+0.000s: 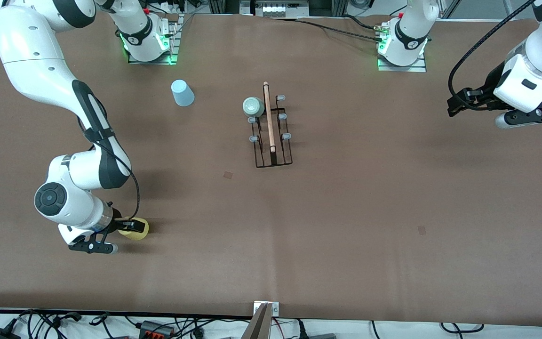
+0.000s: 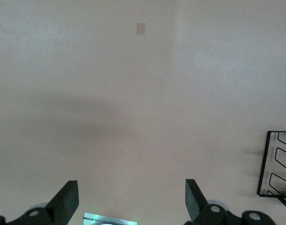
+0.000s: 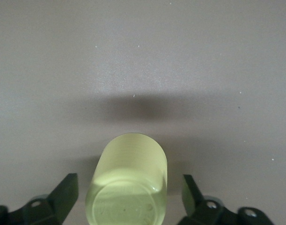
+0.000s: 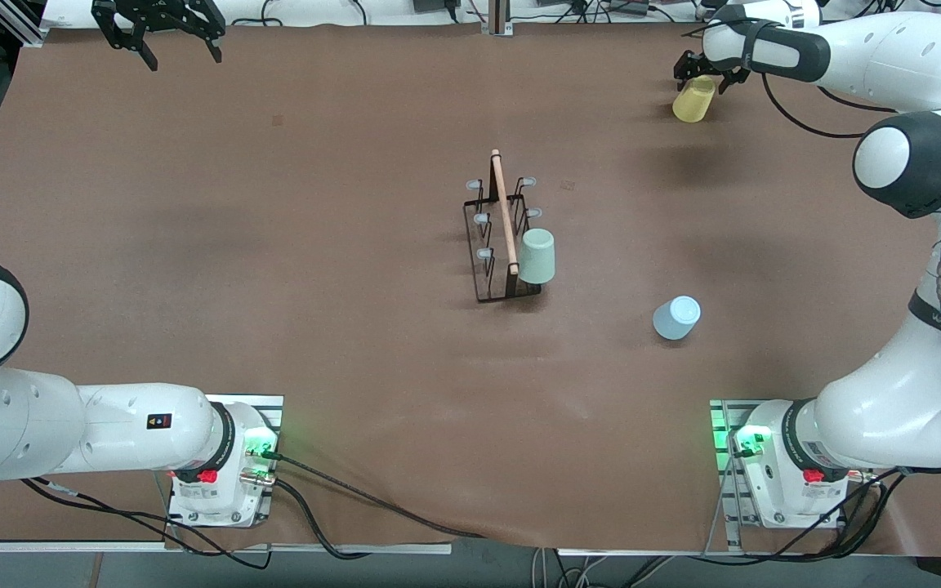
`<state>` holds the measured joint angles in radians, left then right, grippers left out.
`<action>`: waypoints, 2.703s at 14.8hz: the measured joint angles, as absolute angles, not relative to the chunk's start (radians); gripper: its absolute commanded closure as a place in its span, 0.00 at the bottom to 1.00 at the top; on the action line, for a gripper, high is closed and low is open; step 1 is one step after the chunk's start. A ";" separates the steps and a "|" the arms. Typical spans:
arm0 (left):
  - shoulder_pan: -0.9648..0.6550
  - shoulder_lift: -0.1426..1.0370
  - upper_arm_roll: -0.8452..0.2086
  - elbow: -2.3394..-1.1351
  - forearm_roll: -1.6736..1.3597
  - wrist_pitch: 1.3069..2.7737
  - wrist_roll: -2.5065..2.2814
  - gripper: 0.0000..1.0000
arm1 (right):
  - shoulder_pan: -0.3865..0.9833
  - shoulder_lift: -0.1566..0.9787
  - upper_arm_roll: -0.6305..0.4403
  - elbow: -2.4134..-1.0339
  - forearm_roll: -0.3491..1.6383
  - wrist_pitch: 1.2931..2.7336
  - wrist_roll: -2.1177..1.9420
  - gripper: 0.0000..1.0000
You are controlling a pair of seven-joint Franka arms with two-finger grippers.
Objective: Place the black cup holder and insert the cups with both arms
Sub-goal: 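Grasp the yellow cup with the right gripper and lift it, then carry the yellow cup over the holder with the right gripper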
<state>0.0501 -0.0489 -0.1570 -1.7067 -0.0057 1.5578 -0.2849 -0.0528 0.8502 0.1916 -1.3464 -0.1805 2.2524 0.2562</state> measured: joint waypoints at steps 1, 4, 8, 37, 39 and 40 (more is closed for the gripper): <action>0.050 -0.049 -0.157 -1.707 -0.006 1.558 -0.285 0.00 | -0.053 0.850 0.192 -1.346 -0.181 2.252 0.253 0.44; 0.050 -0.049 -0.157 -1.707 -0.006 1.558 -0.285 0.00 | -0.053 0.849 0.192 -1.344 -0.181 2.252 0.249 0.67; 0.050 -0.048 -0.157 -1.707 -0.006 1.558 -0.285 0.00 | -0.053 0.848 0.197 -1.342 -0.181 2.234 0.243 0.72; 0.050 -0.048 -0.157 -1.706 -0.006 1.558 -0.285 0.00 | 0.330 0.689 0.560 -1.313 -0.185 1.802 0.807 0.71; 0.050 -0.048 -0.157 -1.706 -0.006 1.558 -0.285 0.00 | 0.328 0.689 0.556 -1.316 -0.185 1.803 0.807 0.71; 0.050 -0.048 -0.157 -1.706 -0.006 1.558 -0.285 0.00 | 0.327 0.689 0.555 -1.316 -0.185 1.803 0.807 0.71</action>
<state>0.0502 -0.0477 -0.1570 -1.7059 -0.0057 1.5578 -0.2849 0.3269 0.6892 0.5555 -1.3161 -0.1851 1.8035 0.8073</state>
